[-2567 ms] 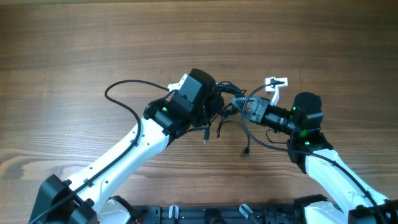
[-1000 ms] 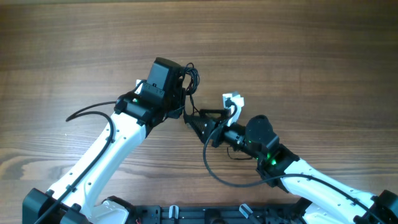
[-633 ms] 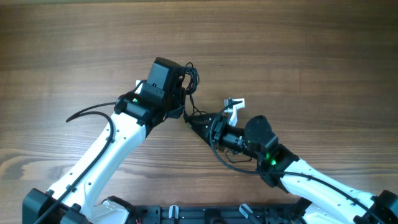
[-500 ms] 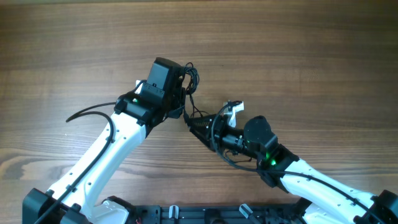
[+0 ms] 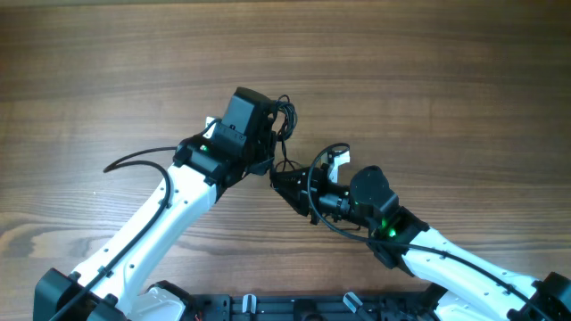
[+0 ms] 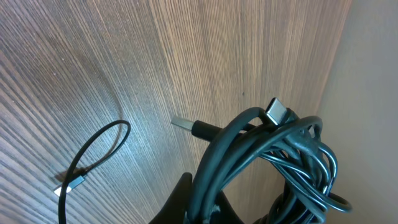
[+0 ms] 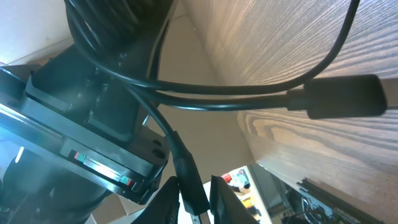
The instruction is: Untangle cables
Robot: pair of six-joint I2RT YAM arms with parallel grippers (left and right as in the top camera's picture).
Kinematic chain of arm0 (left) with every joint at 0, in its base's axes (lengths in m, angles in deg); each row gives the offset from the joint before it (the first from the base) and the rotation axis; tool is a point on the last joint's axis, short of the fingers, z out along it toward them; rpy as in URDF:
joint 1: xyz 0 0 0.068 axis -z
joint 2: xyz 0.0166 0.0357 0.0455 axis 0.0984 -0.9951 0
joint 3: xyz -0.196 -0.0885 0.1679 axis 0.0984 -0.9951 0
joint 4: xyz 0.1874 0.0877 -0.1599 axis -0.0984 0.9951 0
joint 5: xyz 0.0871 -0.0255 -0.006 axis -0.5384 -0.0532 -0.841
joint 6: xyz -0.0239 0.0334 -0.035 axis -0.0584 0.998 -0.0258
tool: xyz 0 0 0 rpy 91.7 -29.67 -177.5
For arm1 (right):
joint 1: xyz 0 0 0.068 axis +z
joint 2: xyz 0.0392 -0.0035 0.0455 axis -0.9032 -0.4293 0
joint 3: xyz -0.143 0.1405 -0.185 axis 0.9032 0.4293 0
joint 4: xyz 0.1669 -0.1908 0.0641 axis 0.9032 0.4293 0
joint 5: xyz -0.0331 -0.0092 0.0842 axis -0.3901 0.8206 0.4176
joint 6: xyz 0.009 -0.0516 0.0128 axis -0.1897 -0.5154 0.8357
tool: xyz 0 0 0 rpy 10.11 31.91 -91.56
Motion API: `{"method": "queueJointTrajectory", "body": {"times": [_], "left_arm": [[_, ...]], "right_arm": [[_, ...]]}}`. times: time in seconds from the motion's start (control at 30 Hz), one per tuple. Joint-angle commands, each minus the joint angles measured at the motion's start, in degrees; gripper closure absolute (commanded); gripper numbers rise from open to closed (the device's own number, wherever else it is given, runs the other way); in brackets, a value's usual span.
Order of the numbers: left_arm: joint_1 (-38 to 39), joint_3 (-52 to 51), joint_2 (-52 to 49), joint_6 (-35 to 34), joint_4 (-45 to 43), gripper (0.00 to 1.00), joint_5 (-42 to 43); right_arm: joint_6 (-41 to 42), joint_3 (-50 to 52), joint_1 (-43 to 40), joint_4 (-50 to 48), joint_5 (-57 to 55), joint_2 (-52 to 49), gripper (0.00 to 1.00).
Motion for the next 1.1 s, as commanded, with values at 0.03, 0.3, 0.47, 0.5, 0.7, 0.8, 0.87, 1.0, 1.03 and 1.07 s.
{"method": "queueJointTrajectory", "body": {"times": [0.03,0.3,0.47,0.5,0.7,0.8,0.87,1.0,1.03,1.07], "left_arm": [[0.3,0.7,1.1,-1.0,0.0,0.96,-0.5],[0.2,0.7,1.1,0.0,3.5,0.96,-1.5],[-3.1,0.7,1.4,13.7,3.2,0.96,-2.0],[-4.2,0.7,1.5,16.6,3.2,0.96,-1.6],[-8.5,0.7,1.7,38.8,3.2,0.96,-0.1],[-8.5,0.7,1.7,48.2,1.0,0.96,4.5],[-8.5,0.7,1.7,54.7,-0.9,0.96,8.2],[-8.5,0.7,1.7,62.7,-2.3,0.96,12.3],[-8.5,0.7,1.7,65.4,-2.3,0.96,13.3],[-8.5,0.7,1.7,67.5,-2.3,0.96,13.7]], "right_arm": [[1.1,-0.1,0.3,-0.4,-0.3,0.3,0.86],[-9.5,-0.1,0.3,0.5,-3.9,0.3,0.91],[-25.1,-0.1,-0.6,6.8,-4.5,0.3,0.92],[-28.0,-0.1,-0.9,8.0,-4.6,0.3,0.92],[-41.0,-0.1,-3.8,10.0,-5.0,0.3,0.92],[-48.1,-0.1,-5.2,10.5,-6.7,0.3,0.91],[-50.7,-0.1,-6.1,11.7,-8.9,0.3,0.91],[-53.2,-0.1,-8.3,12.4,-9.1,0.3,0.89],[-53.9,-0.1,-9.0,12.5,-9.0,0.3,0.88],[-54.8,-0.1,-9.6,12.7,-9.0,0.4,0.88]]}}
